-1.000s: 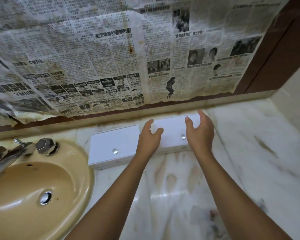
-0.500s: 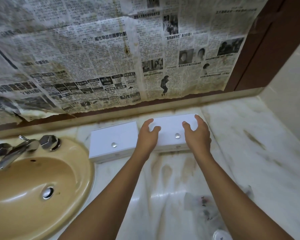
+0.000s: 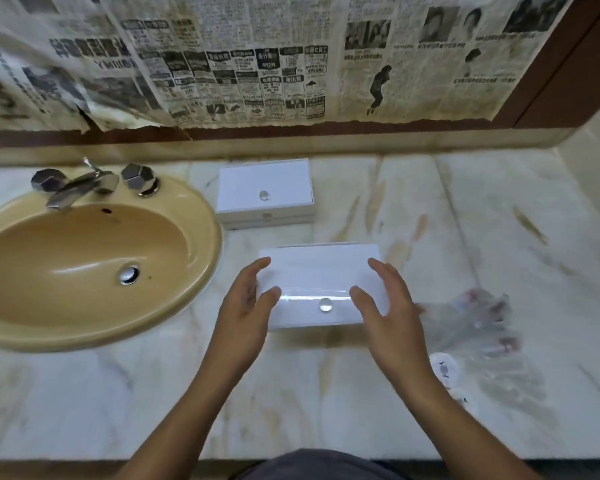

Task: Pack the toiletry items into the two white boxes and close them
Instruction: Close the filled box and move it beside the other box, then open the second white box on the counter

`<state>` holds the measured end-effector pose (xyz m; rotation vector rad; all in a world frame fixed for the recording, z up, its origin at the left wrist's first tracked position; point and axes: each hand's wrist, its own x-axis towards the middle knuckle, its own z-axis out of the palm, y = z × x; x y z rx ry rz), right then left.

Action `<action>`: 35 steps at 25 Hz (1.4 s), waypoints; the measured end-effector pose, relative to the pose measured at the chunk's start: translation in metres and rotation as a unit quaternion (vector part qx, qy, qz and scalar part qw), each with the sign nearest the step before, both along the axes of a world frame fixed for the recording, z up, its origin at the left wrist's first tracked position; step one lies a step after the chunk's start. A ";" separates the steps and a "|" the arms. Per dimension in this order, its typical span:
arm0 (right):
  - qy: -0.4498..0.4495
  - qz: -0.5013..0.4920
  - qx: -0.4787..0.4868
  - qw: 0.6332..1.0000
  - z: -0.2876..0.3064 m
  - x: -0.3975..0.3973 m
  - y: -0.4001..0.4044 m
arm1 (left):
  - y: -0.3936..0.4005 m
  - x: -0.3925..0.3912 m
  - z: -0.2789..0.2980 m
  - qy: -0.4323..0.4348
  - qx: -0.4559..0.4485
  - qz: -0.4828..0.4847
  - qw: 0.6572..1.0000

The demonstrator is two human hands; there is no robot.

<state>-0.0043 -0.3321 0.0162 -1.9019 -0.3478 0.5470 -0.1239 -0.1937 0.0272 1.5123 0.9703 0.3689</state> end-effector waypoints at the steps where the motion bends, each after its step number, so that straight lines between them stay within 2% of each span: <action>1: 0.006 0.011 -0.007 1.000 -0.006 -0.011 -0.002 | -0.002 -0.012 -0.006 0.006 -0.003 0.003 1.000; 15: -0.012 0.105 -0.077 0.992 -0.038 -0.055 -0.009 | -0.013 -0.067 -0.047 0.033 -0.015 0.021 0.999; 25: -0.099 0.142 -0.136 0.976 -0.048 -0.059 -0.016 | -0.007 -0.074 -0.056 0.029 -0.012 0.027 0.999; 27: -0.141 0.140 -0.161 0.967 -0.052 -0.059 -0.014 | -0.005 -0.074 -0.056 0.024 -0.009 0.028 0.999; 32: -0.345 0.161 -0.173 0.908 -0.056 -0.059 -0.004 | 0.002 -0.075 -0.062 0.019 -0.006 0.038 0.999; 35: -0.403 0.191 -0.175 0.878 -0.059 -0.059 0.001 | 0.006 -0.076 -0.067 0.018 -0.022 0.054 0.998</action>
